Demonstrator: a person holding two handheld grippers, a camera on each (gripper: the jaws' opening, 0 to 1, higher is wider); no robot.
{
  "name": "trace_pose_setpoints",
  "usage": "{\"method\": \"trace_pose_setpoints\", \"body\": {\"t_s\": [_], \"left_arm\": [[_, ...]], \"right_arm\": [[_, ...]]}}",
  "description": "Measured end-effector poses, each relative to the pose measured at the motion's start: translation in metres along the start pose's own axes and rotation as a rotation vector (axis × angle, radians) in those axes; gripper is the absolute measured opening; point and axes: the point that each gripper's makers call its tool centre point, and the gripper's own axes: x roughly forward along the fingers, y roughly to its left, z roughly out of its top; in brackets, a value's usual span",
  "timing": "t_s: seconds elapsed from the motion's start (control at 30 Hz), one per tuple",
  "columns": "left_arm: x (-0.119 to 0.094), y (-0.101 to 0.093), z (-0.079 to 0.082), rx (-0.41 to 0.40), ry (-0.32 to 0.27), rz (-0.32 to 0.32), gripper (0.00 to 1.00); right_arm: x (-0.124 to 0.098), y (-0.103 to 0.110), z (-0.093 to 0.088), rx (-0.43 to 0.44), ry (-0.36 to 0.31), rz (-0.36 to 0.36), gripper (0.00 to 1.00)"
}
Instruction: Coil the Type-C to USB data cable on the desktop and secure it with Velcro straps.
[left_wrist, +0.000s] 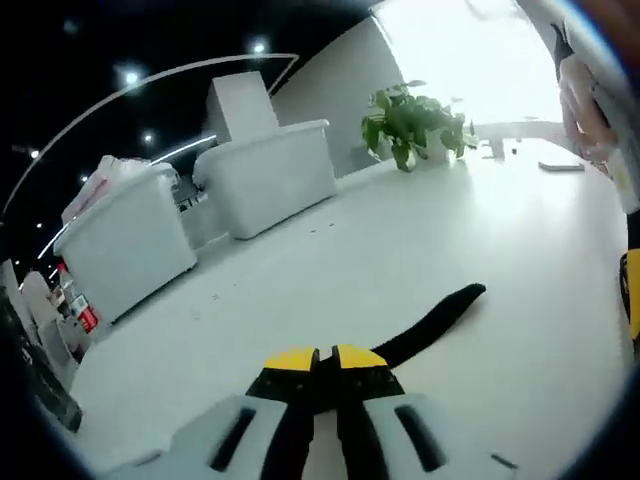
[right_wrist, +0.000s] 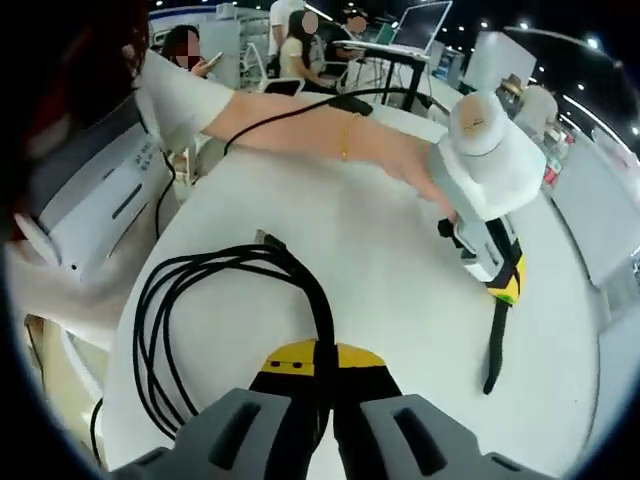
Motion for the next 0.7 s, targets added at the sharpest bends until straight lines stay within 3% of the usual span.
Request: {"method": "trace_pose_setpoints", "body": {"t_s": [0.1,0.23,0.27,0.33,0.4,0.43,0.5,0.53,0.6,0.63,0.7], "left_arm": [[0.0,-0.012,0.005,-0.124,-0.026,-0.059,0.09],[0.006,-0.036,0.019,-0.009,-0.054,-0.12,0.1],[0.006,-0.042,0.024,-0.019,-0.055,-0.122,0.1],[0.004,-0.046,0.03,-0.013,-0.066,-0.133,0.1],[0.0,-0.042,0.031,-0.005,-0.067,-0.124,0.1],[-0.003,-0.037,0.028,0.009,-0.057,-0.115,0.1],[-0.01,-0.024,0.023,0.002,-0.047,-0.086,0.1],[-0.014,-0.017,0.021,-0.017,-0.056,-0.076,0.1],[-0.018,-0.006,0.016,-0.051,-0.06,-0.054,0.1],[-0.018,-0.001,0.013,-0.062,-0.057,-0.042,0.1],[-0.017,0.008,0.008,-0.081,-0.049,-0.023,0.1]], "right_arm": [[-0.006,-0.004,0.0,0.022,-0.038,-0.013,0.02],[-0.004,-0.004,-0.004,0.033,-0.054,-0.009,0.02],[-0.005,-0.005,-0.005,0.021,-0.057,-0.016,0.02],[-0.011,-0.016,0.001,0.008,-0.127,-0.06,0.03],[-0.022,-0.022,0.007,0.099,-0.222,-0.071,0.04],[-0.031,-0.023,0.013,0.2,-0.301,-0.056,0.07],[-0.042,-0.014,0.028,0.299,-0.435,0.027,0.25],[-0.043,-0.012,0.031,0.295,-0.455,0.039,0.31],[-0.043,-0.009,0.03,0.254,-0.448,0.022,0.31],[-0.041,-0.017,0.03,0.197,-0.445,-0.035,0.29],[-0.043,-0.049,0.022,0.187,-0.433,-0.176,0.26]]}}
